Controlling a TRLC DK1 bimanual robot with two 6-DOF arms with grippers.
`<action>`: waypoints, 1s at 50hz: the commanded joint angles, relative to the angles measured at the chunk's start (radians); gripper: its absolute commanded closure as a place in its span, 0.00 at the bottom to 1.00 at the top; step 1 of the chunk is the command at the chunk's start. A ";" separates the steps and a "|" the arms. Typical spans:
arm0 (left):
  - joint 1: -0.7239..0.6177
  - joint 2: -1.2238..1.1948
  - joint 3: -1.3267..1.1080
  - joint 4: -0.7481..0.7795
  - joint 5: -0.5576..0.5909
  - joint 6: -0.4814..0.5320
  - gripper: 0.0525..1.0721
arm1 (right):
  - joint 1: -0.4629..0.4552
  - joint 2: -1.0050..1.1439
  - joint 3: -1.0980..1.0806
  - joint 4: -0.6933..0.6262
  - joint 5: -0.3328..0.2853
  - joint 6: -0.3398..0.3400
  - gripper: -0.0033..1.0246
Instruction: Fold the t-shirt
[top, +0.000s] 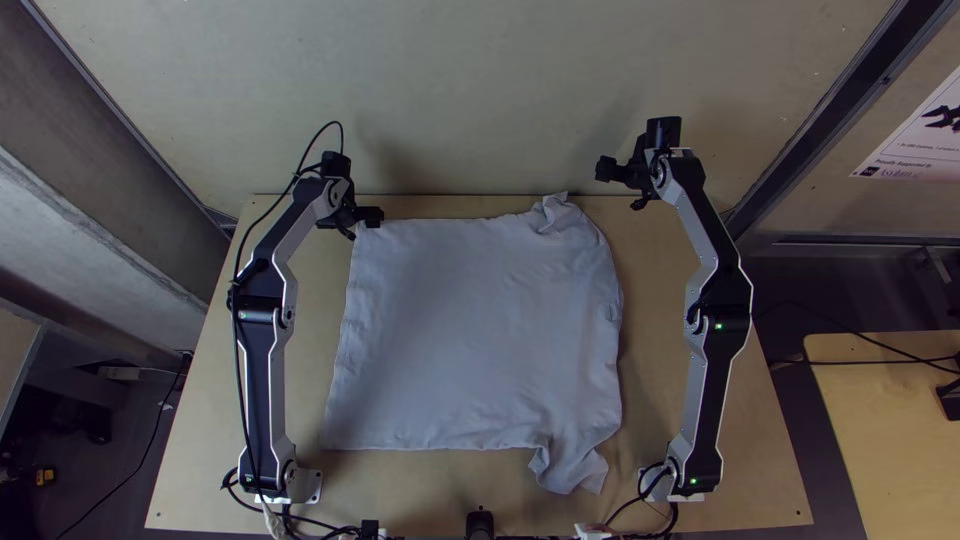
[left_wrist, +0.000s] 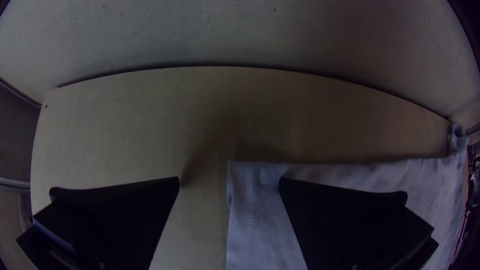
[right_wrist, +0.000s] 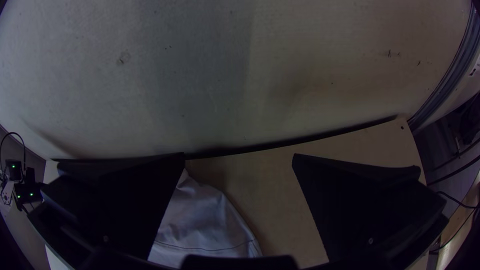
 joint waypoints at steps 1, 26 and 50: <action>-0.008 0.049 0.028 0.007 -0.032 0.005 0.06 | 0.009 0.024 0.017 -0.004 -0.005 0.025 0.04; -0.024 0.006 0.027 -0.002 -0.037 0.036 0.97 | 0.037 0.099 0.019 -0.028 -0.110 0.017 0.06; -0.021 -0.004 0.018 -0.027 -0.037 0.046 0.97 | 0.070 0.228 0.054 -0.015 -0.111 0.022 0.16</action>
